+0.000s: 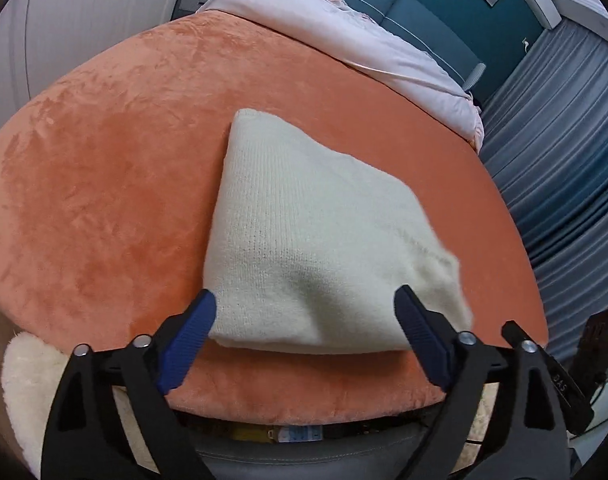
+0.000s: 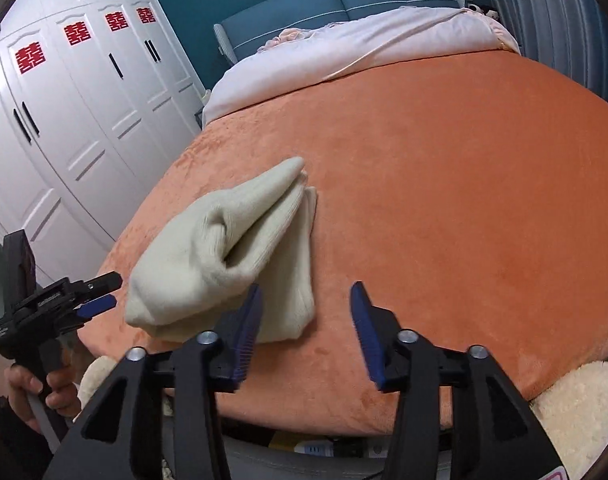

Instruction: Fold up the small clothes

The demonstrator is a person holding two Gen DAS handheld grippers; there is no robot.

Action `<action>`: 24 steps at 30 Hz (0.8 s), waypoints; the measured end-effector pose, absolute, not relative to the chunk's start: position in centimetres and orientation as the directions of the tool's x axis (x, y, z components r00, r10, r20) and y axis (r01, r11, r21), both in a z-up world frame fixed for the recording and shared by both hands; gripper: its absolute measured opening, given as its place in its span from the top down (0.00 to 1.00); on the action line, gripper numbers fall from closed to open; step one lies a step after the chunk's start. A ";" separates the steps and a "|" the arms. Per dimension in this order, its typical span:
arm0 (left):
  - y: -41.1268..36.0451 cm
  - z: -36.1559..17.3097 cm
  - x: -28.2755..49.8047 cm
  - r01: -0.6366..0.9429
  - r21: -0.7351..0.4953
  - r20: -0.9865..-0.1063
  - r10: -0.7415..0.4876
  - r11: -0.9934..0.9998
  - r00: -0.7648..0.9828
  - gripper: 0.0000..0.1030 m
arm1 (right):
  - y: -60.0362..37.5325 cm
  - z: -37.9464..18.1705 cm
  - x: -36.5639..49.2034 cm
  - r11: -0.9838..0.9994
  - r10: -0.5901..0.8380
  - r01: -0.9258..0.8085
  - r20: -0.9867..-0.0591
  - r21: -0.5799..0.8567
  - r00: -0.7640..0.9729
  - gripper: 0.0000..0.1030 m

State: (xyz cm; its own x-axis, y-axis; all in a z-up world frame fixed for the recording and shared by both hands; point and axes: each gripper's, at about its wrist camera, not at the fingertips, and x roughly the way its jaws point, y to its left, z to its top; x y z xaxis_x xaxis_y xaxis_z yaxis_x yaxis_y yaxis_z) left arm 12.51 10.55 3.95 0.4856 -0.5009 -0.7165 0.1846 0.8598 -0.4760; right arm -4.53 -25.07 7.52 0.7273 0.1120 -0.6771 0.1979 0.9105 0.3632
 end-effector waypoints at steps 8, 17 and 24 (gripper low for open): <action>10.9 -0.7 13.7 0.018 -0.494 -0.783 -0.454 0.869 0.426 0.09 | -24.8 2.2 0.0 0.768 0.317 0.257 -0.697 0.586 0.643 0.36; 9.4 -2.2 13.8 0.077 -0.479 -0.820 -0.477 0.875 0.316 0.35 | -21.9 -0.6 2.5 0.769 0.348 0.276 -0.741 0.576 0.575 0.73; 7.7 -3.1 12.9 0.163 -0.342 -0.867 -0.377 0.926 0.325 0.37 | -20.6 3.0 1.5 0.867 0.255 0.204 -0.757 0.455 0.602 0.82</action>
State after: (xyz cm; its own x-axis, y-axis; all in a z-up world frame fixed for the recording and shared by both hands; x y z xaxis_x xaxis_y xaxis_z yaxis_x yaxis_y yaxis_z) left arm 12.95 7.66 -3.06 0.3253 -0.3772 -0.8671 0.1625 0.9256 -0.3417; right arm 1.49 -20.63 2.96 0.6019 0.2551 -0.7567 0.2042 0.8669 0.4547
